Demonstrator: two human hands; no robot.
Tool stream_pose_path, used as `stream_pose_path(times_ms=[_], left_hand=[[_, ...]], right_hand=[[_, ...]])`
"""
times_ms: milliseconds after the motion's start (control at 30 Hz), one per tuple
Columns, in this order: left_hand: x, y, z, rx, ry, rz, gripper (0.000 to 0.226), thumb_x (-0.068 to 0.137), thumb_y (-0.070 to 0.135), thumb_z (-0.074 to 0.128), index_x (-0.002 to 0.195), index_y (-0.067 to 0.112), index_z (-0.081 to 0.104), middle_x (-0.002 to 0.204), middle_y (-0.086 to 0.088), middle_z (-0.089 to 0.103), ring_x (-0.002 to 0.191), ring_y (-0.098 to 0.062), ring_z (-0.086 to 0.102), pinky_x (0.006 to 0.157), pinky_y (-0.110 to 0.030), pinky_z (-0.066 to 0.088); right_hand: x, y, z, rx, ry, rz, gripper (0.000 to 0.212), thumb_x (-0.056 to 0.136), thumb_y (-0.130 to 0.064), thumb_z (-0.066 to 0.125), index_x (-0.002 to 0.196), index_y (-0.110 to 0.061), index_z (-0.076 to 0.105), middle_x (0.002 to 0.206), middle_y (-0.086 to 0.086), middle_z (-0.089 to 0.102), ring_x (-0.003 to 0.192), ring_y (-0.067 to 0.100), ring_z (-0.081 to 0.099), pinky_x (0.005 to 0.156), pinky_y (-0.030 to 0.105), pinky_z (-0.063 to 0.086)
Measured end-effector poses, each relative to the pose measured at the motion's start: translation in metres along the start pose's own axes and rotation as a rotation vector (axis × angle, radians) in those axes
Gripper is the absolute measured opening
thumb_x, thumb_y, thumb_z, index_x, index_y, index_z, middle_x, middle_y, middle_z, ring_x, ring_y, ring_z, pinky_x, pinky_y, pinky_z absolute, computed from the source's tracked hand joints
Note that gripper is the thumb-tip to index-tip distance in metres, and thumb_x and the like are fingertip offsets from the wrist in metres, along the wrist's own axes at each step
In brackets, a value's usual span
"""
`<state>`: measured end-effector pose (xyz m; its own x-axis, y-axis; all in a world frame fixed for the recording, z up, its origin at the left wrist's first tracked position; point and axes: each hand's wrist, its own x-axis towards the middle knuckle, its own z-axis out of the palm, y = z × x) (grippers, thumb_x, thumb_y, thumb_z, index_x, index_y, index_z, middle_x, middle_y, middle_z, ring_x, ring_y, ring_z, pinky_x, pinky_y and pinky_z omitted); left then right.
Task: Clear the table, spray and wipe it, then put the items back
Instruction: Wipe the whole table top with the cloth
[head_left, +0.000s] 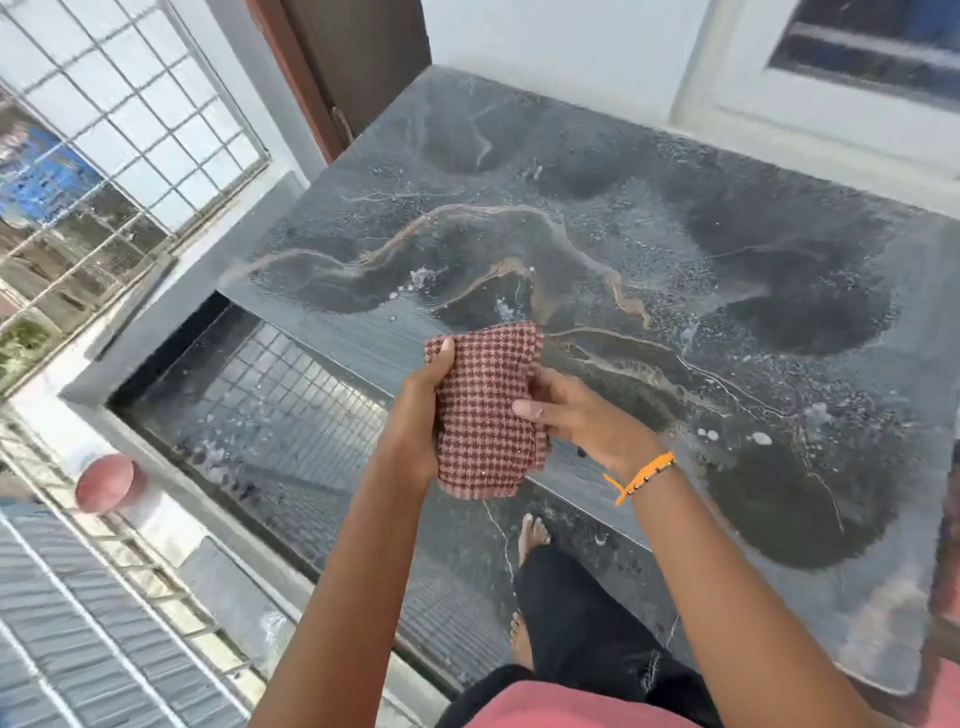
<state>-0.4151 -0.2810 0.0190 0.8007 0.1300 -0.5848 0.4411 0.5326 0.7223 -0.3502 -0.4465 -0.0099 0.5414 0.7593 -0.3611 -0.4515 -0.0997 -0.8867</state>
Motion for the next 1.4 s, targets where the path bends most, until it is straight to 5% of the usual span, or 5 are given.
stream_pose_path(times_ms=[433,633,900,1033,1400], left_hand=[[0.16,0.128,-0.074,0.264,0.085,-0.08,0.021,0.095,0.03,0.043,0.095,0.018,0.06,0.088,0.0,0.064,0.074,-0.01,0.062,0.066,-0.025,0.05],[0.223,0.177,-0.09,0.698,0.125,0.087,0.019,0.091,0.025,0.051,0.107,0.019,0.06,0.099,-0.001,0.063,0.087,-0.015,0.058,0.069,-0.024,0.044],[0.262,0.212,-0.131,1.037,0.06,0.243,0.012,0.09,0.024,0.053,0.083,0.03,0.06,0.083,0.011,0.061,0.06,0.006,0.056,0.062,-0.016,0.047],[0.278,0.232,-0.165,1.34,0.038,0.421,0.025,0.087,0.017,0.056,0.112,0.018,0.058,0.116,-0.005,0.056,0.104,-0.025,0.051,0.091,-0.036,0.039],[0.308,0.275,-0.257,1.173,0.064,0.429,0.072,0.082,-0.011,0.041,0.145,0.009,0.013,0.15,-0.013,0.022,0.139,-0.027,0.017,0.107,-0.027,0.017]], right_hand=[[0.185,-0.073,0.014,0.533,0.211,-0.114,0.031,0.077,0.004,0.055,0.106,-0.007,0.056,0.09,0.007,0.071,0.078,0.019,0.069,0.069,0.029,0.059],[0.262,-0.139,-0.002,-0.273,0.81,-0.059,0.021,0.08,-0.011,0.06,0.099,-0.015,0.053,0.09,0.004,0.062,0.087,0.024,0.061,0.074,0.038,0.051],[0.348,-0.123,-0.001,-0.956,1.069,0.049,0.033,0.095,-0.018,0.043,0.123,-0.002,0.048,0.122,0.017,0.055,0.116,0.035,0.05,0.093,0.042,0.04],[0.373,-0.087,0.002,-1.156,0.989,0.256,0.06,0.098,-0.044,0.027,0.15,-0.021,0.007,0.159,0.007,0.0,0.147,0.031,-0.005,0.116,0.047,-0.008],[0.506,-0.083,0.093,-1.354,0.872,0.217,0.055,0.094,-0.05,0.018,0.148,-0.035,0.012,0.16,0.006,0.004,0.146,0.036,0.0,0.118,0.053,0.002]])
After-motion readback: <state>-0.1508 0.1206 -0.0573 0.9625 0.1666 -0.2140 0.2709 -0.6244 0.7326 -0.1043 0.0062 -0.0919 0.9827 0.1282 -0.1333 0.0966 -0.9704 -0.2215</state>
